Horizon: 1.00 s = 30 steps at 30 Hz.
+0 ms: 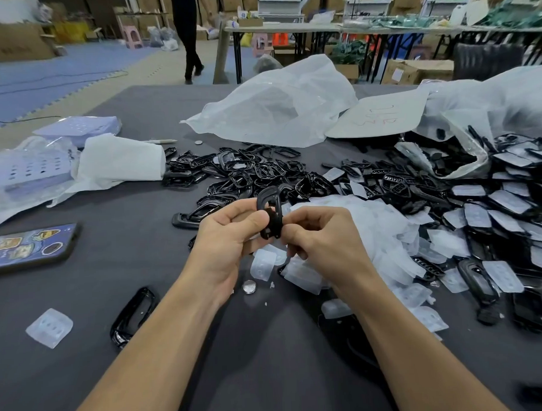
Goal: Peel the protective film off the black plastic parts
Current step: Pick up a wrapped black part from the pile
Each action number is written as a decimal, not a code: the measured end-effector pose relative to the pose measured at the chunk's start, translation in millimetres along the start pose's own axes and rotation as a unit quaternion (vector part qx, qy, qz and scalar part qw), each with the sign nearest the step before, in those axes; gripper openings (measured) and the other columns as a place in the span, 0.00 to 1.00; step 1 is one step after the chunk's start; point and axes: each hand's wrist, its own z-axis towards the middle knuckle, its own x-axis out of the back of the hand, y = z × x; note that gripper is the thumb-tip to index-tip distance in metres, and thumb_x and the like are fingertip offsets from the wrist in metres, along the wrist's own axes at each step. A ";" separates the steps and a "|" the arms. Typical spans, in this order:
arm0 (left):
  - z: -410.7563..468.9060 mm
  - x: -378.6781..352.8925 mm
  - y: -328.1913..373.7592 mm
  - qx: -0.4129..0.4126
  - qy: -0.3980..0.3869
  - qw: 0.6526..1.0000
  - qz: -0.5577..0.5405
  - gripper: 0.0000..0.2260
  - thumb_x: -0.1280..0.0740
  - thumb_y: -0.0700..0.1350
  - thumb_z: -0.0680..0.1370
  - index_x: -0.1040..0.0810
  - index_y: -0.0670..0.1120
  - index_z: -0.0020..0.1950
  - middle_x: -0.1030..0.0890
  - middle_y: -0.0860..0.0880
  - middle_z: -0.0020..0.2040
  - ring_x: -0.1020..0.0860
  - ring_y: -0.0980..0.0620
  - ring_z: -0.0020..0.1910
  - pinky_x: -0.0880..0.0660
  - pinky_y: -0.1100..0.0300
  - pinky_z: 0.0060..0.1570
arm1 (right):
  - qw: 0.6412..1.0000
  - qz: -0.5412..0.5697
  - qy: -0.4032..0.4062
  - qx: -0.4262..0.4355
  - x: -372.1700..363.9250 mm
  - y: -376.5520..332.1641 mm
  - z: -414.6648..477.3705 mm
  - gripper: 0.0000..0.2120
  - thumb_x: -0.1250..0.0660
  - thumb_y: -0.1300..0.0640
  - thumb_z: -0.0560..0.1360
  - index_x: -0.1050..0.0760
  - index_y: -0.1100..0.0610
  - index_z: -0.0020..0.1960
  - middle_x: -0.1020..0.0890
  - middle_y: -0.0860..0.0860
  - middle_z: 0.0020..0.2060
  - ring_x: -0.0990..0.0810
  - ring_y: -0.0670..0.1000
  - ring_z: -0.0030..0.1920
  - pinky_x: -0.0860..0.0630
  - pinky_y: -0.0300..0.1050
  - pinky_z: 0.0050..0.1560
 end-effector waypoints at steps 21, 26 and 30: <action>-2.5 0.9 -5.1 0.036 -0.030 0.990 0.136 0.10 0.22 0.43 0.70 0.11 0.49 0.50 0.13 0.43 0.45 0.23 0.50 0.37 0.27 0.51 0.45 | 0.992 0.117 0.026 -0.034 1.9 -4.8 0.9 0.12 0.30 0.66 0.77 0.21 0.64 0.35 0.21 0.55 0.27 0.29 0.47 0.25 0.32 0.35 0.28; -3.4 -2.0 -3.8 -0.020 -0.004 0.983 0.184 0.11 0.25 0.36 0.70 0.10 0.52 0.44 0.14 0.50 0.36 0.23 0.56 0.30 0.25 0.62 0.38 | 0.995 0.093 0.032 -0.009 4.9 -5.7 -0.4 0.09 0.28 0.71 0.72 0.17 0.59 0.39 0.17 0.53 0.31 0.22 0.46 0.30 0.26 0.35 0.34; -5.2 -2.9 -7.7 -0.108 0.066 0.917 0.378 0.17 0.25 0.40 0.73 0.13 0.64 0.41 0.15 0.57 0.35 0.21 0.60 0.32 0.26 0.65 0.34 | 0.997 0.065 0.027 0.023 8.9 -5.8 -0.2 0.17 0.30 0.77 0.69 0.13 0.56 0.40 0.14 0.51 0.35 0.18 0.47 0.38 0.22 0.37 0.42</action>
